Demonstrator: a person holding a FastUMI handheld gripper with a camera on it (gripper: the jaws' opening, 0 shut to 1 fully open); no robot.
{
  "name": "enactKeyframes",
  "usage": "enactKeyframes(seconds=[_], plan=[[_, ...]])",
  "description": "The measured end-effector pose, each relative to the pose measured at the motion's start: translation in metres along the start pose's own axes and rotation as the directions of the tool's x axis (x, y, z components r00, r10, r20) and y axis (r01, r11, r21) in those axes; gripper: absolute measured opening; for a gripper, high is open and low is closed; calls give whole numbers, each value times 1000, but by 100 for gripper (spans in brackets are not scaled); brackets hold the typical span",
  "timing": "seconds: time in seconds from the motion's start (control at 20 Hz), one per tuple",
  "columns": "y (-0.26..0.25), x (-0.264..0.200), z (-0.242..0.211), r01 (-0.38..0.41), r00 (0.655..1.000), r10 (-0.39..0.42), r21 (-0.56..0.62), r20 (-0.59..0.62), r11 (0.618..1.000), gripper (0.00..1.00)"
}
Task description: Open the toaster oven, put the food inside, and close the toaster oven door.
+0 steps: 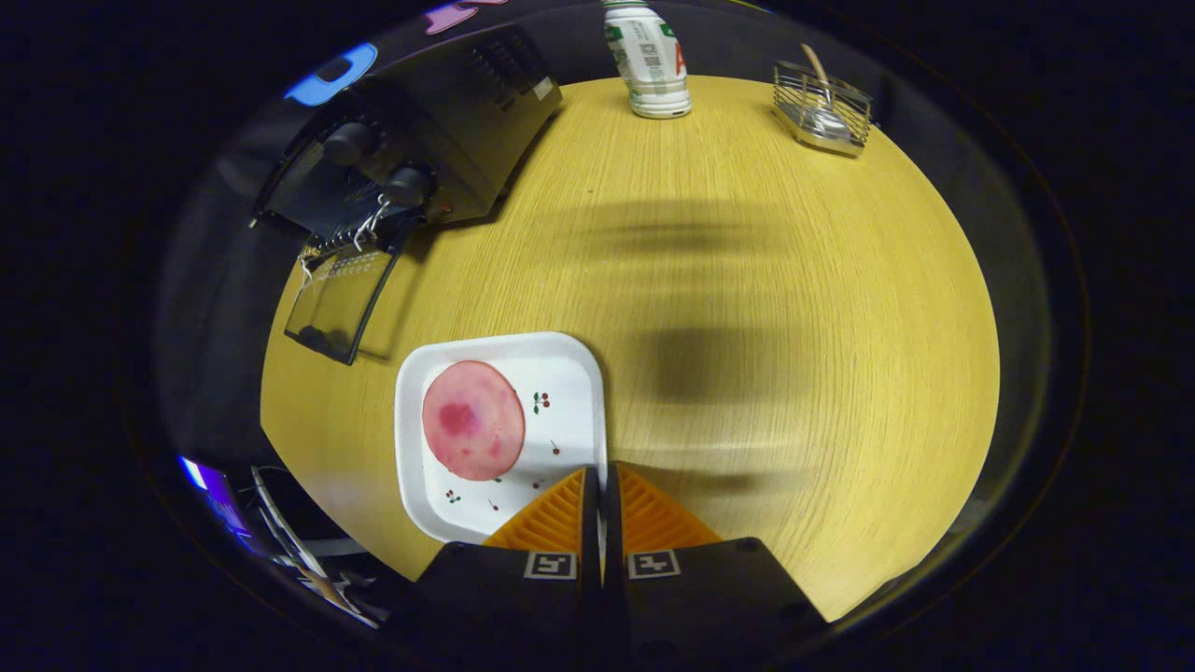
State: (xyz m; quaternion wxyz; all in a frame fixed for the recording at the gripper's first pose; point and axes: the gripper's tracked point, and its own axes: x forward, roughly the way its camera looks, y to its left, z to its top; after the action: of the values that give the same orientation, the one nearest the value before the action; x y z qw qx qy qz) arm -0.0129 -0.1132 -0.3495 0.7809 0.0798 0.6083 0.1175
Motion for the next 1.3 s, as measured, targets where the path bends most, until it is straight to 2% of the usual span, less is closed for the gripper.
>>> enactKeyframes(seconds=[0.1,0.2,0.25,0.35,0.45,0.9,1.3], plan=[[1,0,-3,-20,1000,21,69,-11,997,5],[8,0,-13,-67,997,74,189,-28,980,5],[14,0,-19,-103,993,117,262,-36,959,5],[23,-2,-30,-165,983,186,412,-10,896,5],[30,-10,-41,-209,975,218,505,42,837,5],[41,-41,-65,-329,944,216,644,250,691,5],[67,-89,-72,-425,899,202,666,389,613,5]])
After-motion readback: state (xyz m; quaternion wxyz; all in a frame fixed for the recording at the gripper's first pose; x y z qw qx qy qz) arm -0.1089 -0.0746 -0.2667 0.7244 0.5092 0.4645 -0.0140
